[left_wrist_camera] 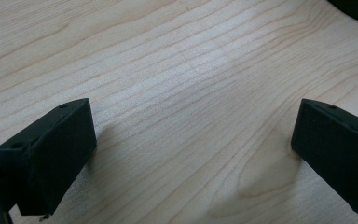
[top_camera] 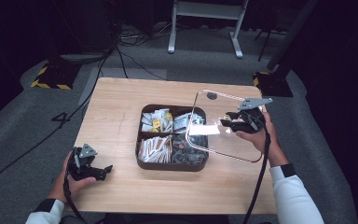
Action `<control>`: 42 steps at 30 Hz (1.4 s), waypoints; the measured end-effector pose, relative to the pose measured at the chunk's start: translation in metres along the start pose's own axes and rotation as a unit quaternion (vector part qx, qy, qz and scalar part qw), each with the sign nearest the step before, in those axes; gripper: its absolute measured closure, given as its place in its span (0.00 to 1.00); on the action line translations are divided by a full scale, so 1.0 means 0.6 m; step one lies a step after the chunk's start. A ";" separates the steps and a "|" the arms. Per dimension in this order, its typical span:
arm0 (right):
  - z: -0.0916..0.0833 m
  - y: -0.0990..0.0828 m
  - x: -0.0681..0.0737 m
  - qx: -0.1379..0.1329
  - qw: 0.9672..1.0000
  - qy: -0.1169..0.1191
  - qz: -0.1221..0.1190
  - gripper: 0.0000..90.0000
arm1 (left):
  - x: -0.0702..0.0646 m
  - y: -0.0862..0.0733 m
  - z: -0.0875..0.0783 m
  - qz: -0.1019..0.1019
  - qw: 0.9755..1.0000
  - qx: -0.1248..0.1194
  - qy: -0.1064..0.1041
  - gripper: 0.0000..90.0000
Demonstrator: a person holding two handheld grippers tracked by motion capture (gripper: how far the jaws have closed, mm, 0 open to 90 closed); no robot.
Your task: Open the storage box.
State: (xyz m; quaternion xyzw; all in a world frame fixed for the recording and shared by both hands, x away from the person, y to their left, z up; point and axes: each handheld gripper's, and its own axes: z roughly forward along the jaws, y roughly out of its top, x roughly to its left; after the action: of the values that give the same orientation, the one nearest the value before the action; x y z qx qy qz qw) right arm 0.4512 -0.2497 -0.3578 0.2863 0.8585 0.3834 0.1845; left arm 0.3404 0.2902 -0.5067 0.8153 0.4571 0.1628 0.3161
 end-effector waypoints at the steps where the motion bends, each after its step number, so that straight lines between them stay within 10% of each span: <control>1: -0.005 -0.008 -0.005 0.002 1.000 -0.002 0.003 0.65 | 0.000 0.000 0.000 0.000 1.000 0.000 0.000 0.00; 42: 0.002 -0.166 -0.086 0.053 0.994 -0.043 0.085 0.65 | 0.000 0.000 0.000 -0.002 1.000 0.000 0.001 0.00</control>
State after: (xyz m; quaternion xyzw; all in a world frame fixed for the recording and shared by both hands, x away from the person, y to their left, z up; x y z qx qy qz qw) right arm 0.4564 -0.3356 -0.4296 0.3840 0.8413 0.3392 0.1725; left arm 0.3404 0.2899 -0.5068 0.8139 0.4592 0.1627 0.3165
